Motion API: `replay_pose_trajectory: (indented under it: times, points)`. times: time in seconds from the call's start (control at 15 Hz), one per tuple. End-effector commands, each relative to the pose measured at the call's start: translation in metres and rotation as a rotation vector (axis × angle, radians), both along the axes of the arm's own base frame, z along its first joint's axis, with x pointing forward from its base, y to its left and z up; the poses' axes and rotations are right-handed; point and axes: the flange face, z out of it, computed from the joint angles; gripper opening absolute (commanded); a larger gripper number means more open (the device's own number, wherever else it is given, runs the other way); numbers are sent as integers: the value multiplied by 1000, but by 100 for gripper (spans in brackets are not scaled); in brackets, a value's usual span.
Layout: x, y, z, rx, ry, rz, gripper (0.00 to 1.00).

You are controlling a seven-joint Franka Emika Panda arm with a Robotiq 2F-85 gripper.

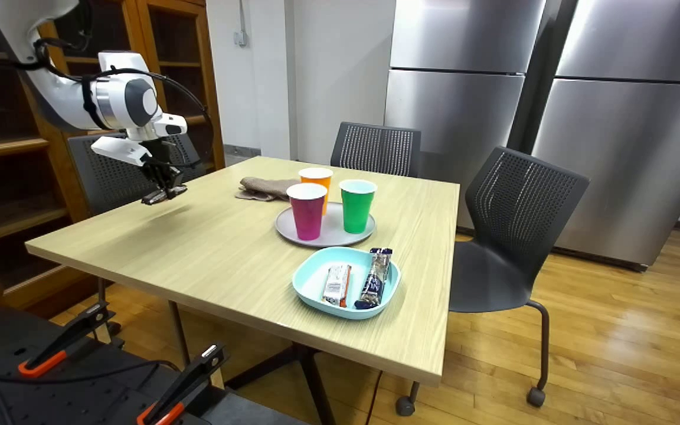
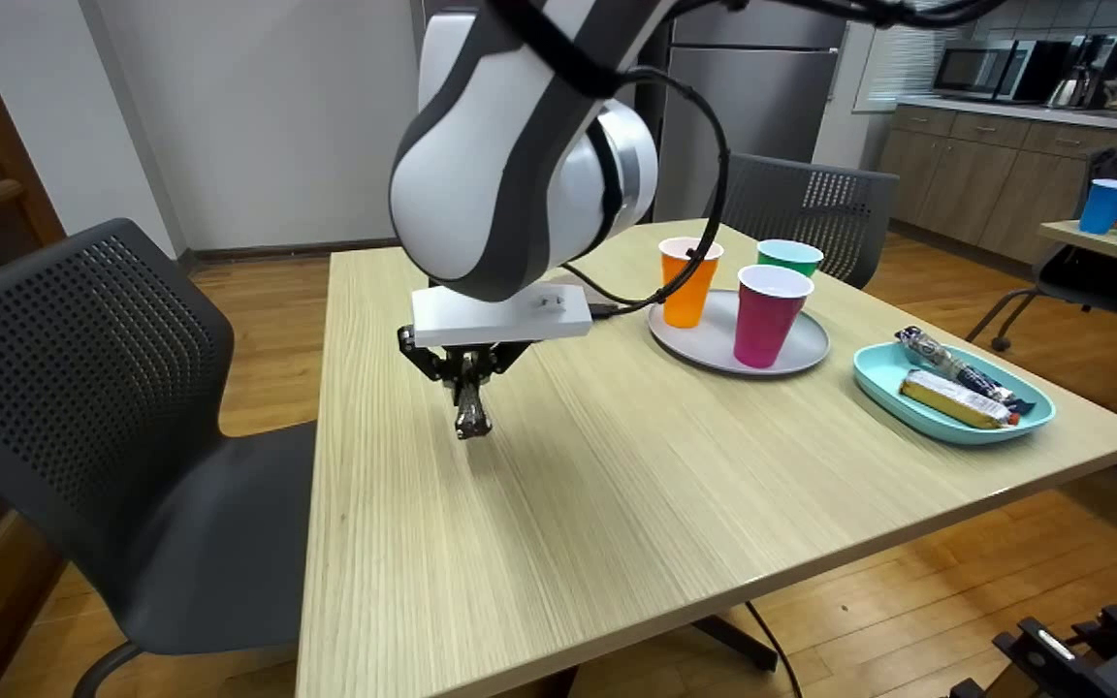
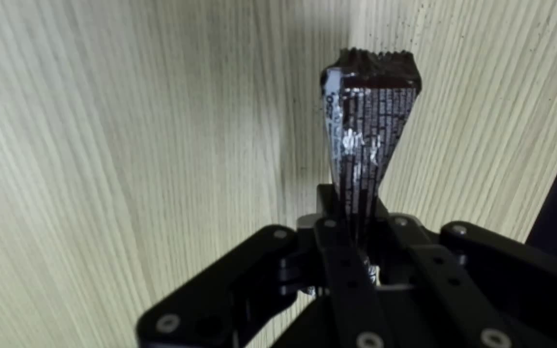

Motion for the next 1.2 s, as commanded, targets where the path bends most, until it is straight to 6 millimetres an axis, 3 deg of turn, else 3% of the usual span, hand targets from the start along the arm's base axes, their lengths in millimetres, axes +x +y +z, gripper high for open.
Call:
replay_pose_trajectory:
  times: [0.0, 0.47, 1.13]
  points:
    - [-25, -31, 26, -15, 1, 74, 4]
    - [-65, -83, 40, -22, 17, 109, 4]
    - [-147, -129, 46, 3, 29, 76, 4]
